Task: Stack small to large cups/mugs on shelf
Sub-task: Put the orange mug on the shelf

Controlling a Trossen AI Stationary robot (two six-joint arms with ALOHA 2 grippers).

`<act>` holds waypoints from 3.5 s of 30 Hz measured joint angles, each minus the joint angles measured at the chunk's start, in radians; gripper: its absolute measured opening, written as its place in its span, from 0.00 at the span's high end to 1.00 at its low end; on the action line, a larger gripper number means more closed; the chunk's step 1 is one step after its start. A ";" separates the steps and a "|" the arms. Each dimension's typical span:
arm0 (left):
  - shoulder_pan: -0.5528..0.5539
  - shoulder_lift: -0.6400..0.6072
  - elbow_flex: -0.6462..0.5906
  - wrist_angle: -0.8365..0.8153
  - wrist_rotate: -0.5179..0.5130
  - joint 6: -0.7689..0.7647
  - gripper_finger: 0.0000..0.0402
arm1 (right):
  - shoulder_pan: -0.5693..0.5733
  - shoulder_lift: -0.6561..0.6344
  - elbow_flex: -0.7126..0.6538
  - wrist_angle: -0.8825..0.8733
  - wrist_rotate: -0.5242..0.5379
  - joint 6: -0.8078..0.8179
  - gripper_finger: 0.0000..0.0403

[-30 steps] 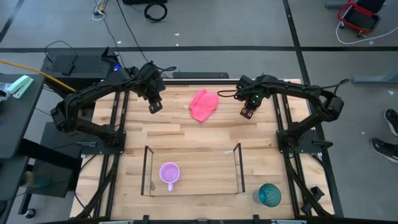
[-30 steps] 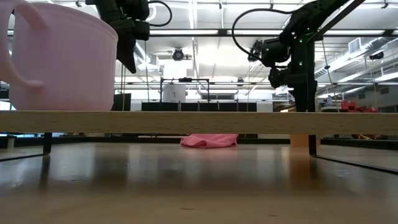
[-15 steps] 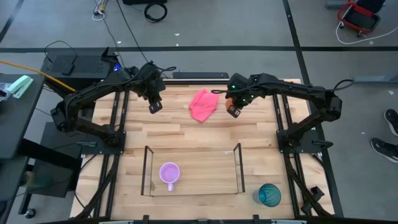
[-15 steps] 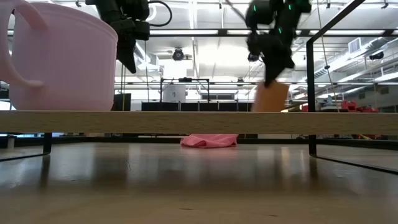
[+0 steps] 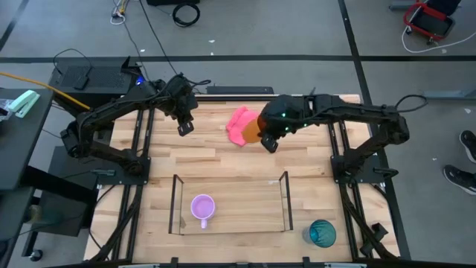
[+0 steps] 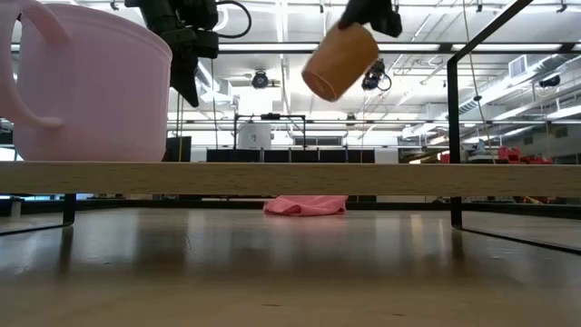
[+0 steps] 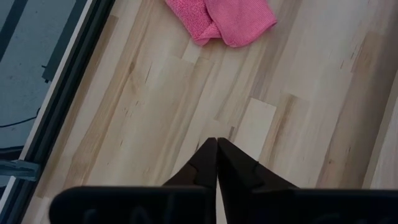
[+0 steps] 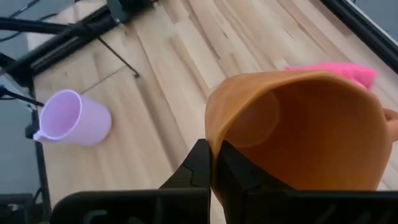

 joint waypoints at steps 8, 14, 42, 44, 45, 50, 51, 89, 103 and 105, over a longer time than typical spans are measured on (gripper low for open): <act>0.000 0.000 0.000 0.001 0.000 -0.001 0.95 | 0.065 0.213 -0.003 0.007 0.066 -0.042 0.97; -0.004 0.000 0.000 0.000 0.003 -0.006 0.97 | 0.065 0.350 -0.003 0.005 0.066 -0.056 0.97; -0.187 0.000 0.000 0.078 0.068 -0.040 0.97 | 0.036 0.441 -0.003 0.118 0.068 -0.030 0.97; -0.216 0.000 0.000 0.091 0.068 -0.053 0.98 | 0.029 0.449 -0.003 0.125 0.070 -0.028 0.97; -0.230 0.000 0.000 0.097 0.068 -0.053 0.98 | 0.025 0.454 -0.003 0.127 0.070 -0.026 0.97; -0.299 0.001 0.000 0.124 0.068 -0.077 0.96 | 0.008 0.484 -0.001 0.151 0.073 -0.029 0.97; -0.311 0.001 0.000 0.131 0.068 -0.079 0.95 | 0.006 0.486 -0.001 0.158 0.073 -0.030 0.97; -0.409 0.003 0.000 0.158 0.066 -0.105 0.93 | 0.060 0.501 -0.004 0.241 -0.016 -0.181 0.76; -0.404 0.003 0.000 0.135 0.052 -0.085 0.95 | 0.072 0.500 0.183 -0.019 -0.025 -0.288 0.74; -0.391 0.003 0.000 0.124 0.032 -0.073 0.94 | 0.071 0.498 0.226 -0.108 -0.022 -0.289 0.74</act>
